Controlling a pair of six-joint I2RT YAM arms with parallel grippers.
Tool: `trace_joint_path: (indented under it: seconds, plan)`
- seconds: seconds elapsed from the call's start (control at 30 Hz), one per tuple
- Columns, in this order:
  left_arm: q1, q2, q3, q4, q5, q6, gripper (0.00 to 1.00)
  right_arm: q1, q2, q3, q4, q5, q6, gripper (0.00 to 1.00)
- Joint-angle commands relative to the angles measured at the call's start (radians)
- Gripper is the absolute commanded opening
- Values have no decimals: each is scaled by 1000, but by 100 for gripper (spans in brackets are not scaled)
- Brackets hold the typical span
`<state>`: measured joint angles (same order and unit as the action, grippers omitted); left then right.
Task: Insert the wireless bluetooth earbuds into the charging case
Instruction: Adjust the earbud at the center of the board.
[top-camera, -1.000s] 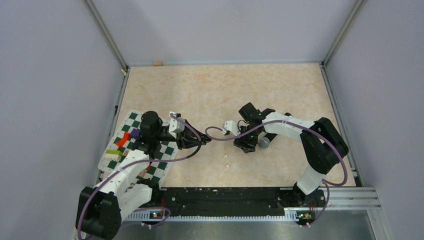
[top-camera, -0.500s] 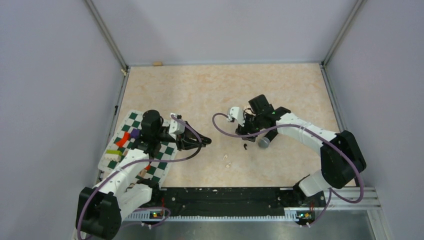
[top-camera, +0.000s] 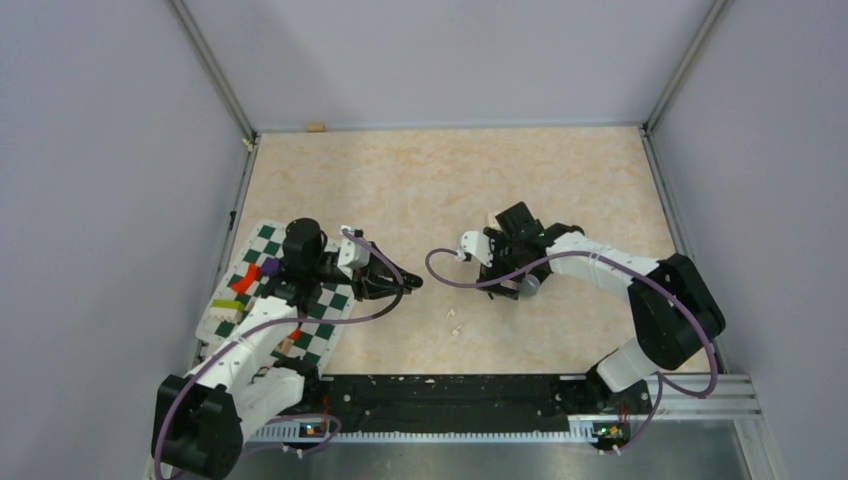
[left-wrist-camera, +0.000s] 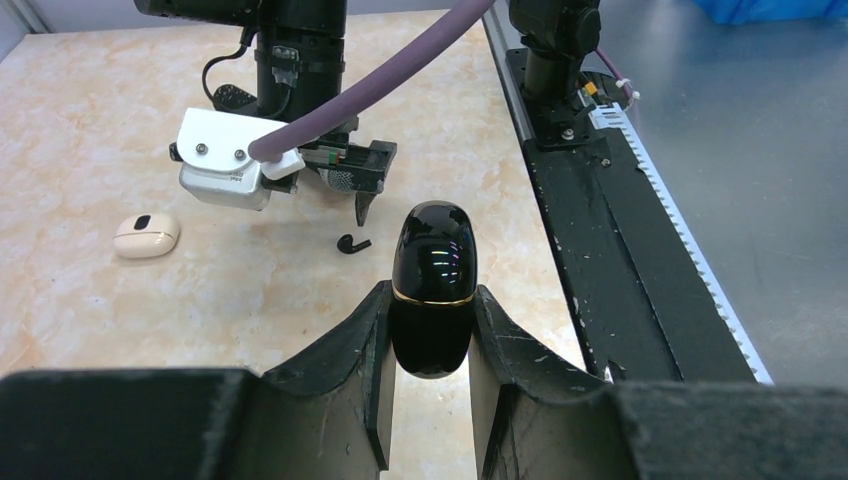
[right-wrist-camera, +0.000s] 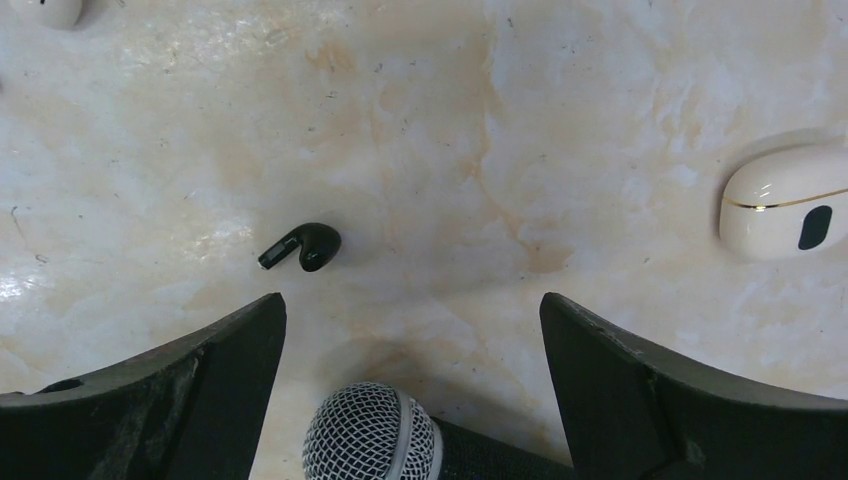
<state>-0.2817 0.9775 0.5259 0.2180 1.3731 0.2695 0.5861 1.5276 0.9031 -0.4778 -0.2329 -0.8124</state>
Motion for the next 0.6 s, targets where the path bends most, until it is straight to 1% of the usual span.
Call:
trace_joint_path:
  seconds: [0.0,0.23,0.57]
  plan:
    - [6,-15,39,1,33,28,0,9,28,-11,46,32,-20,99]
    - [6,-15,43,-5,34,34,0,31,92,-6,68,59,2,99]
    - [6,-10,47,-24,41,53,0,43,122,16,70,9,52,99]
